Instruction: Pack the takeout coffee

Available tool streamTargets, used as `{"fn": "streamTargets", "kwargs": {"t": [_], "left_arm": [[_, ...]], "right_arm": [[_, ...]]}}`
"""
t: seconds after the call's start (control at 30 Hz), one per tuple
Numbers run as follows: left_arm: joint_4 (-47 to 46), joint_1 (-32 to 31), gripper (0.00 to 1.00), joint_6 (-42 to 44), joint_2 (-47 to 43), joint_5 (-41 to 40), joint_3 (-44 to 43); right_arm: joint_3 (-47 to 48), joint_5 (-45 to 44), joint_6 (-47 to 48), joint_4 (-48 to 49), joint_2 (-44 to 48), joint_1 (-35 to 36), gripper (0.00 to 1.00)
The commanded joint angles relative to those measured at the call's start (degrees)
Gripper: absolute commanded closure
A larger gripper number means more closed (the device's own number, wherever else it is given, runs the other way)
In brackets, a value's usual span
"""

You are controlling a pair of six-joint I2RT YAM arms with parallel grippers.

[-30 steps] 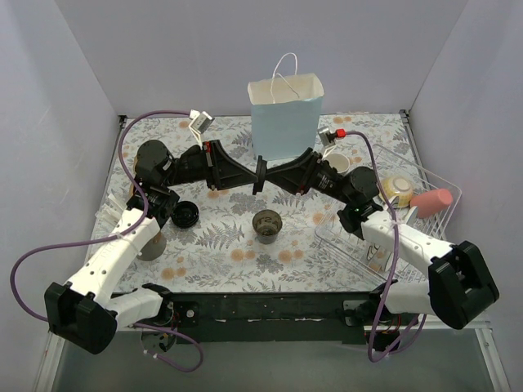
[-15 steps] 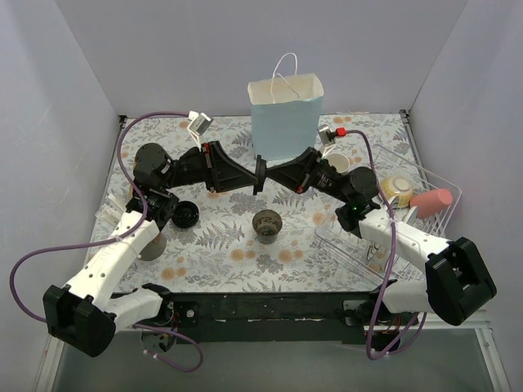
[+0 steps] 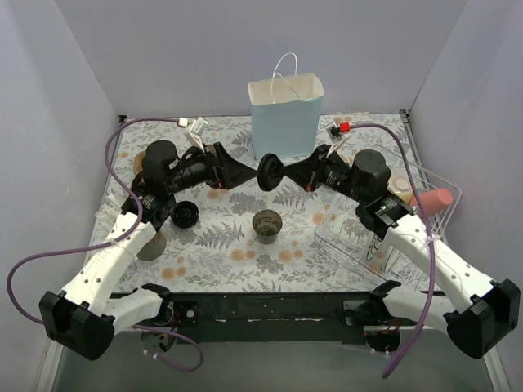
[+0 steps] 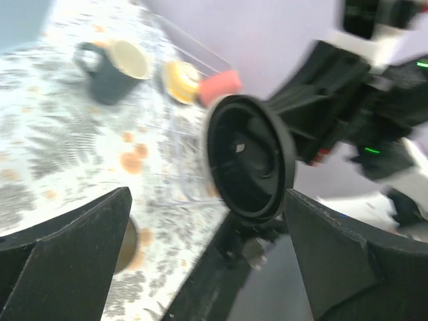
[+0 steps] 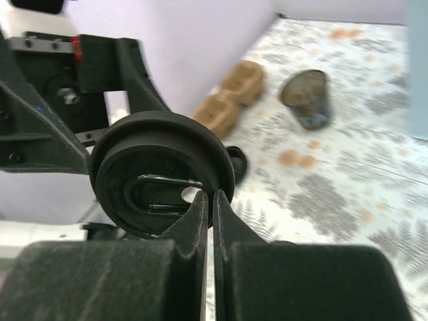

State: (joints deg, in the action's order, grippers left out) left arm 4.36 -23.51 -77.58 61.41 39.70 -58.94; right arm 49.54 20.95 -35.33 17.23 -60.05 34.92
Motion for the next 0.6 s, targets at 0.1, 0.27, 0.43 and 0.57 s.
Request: {"fn": "streamTargets", "kwargs": {"t": [0.1, 0.27, 0.43, 0.57], "left_arm": [[16.63, 0.04, 0.02, 9.47, -1.02, -30.15, -3.64], [16.56, 0.04, 0.02, 14.47, -4.89, -39.0, -1.45], [13.84, 0.04, 0.02, 19.3, -9.46, -44.62, 5.13], [10.68, 0.04, 0.02, 22.99, -13.23, -43.14, 10.14]], "right_arm": [[17.07, -15.84, 17.57, -42.85, -6.91, 1.29, 0.99], [23.84, -28.23, 19.07, -53.08, -15.77, 7.0, 0.99], [27.71, -33.34, 19.33, -58.8, -22.19, 11.92, 0.99], [32.35, -33.87, 19.42, -62.05, -27.48, 14.91, 0.99]]}}
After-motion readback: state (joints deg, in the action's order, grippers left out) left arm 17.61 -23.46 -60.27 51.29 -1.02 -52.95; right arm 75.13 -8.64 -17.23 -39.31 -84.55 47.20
